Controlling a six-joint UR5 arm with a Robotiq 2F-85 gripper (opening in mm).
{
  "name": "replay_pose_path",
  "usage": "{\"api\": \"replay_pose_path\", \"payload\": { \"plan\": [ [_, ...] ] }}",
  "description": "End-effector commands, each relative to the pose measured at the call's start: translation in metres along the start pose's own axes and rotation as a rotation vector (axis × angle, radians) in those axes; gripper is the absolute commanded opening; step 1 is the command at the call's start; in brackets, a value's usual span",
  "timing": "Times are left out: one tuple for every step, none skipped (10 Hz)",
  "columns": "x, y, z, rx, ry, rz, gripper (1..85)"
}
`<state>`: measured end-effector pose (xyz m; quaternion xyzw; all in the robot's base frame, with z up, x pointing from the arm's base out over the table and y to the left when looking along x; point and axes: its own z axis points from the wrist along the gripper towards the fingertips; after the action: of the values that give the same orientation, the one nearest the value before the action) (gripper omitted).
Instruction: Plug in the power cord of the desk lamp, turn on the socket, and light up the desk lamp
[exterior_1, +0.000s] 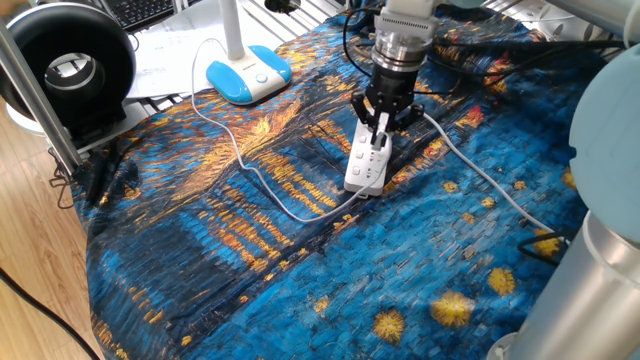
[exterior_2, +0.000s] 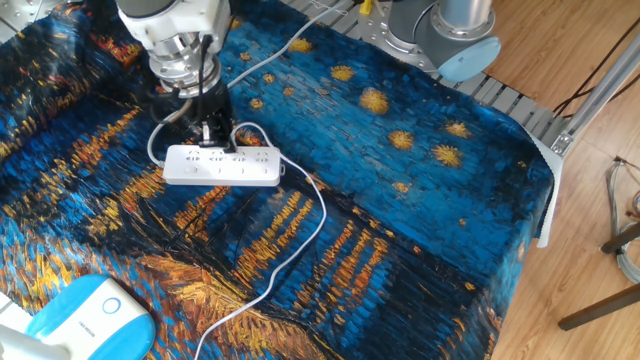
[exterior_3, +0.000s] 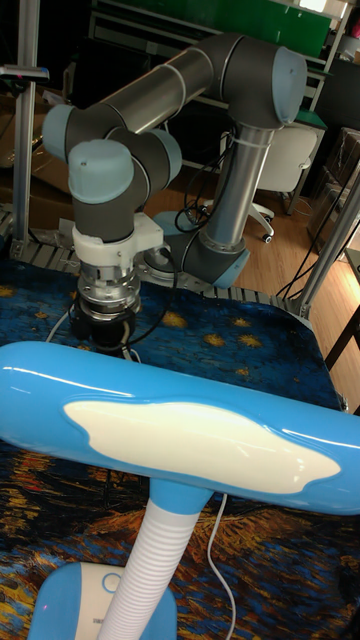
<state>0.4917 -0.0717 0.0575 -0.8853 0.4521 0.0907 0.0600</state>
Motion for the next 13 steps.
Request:
{"api": "replay_pose_path", "payload": {
  "plan": [
    [-0.020, -0.009, -0.001, 0.029, -0.075, -0.012, 1.3],
    [-0.020, -0.009, 0.000, 0.030, -0.076, -0.017, 1.3],
    [-0.020, -0.009, 0.000, 0.030, -0.079, -0.017, 1.3],
    [-0.019, -0.010, 0.000, 0.034, -0.081, -0.023, 1.3],
    [-0.017, -0.012, 0.002, 0.035, -0.079, -0.036, 1.3],
    [-0.015, -0.011, 0.004, 0.035, -0.081, -0.041, 1.3],
    [-0.017, -0.006, 0.006, 0.025, -0.091, -0.043, 1.3],
    [-0.024, 0.000, 0.008, 0.008, -0.124, -0.055, 1.3],
    [-0.029, 0.005, 0.008, -0.005, -0.147, -0.063, 1.3],
    [-0.033, 0.007, 0.009, -0.003, -0.163, -0.068, 1.3],
    [-0.036, 0.007, 0.009, 0.006, -0.174, -0.071, 1.3],
    [-0.039, 0.005, 0.009, 0.013, -0.186, -0.076, 1.3],
    [-0.043, 0.001, 0.009, 0.022, -0.198, -0.080, 1.3]
  ]
}}
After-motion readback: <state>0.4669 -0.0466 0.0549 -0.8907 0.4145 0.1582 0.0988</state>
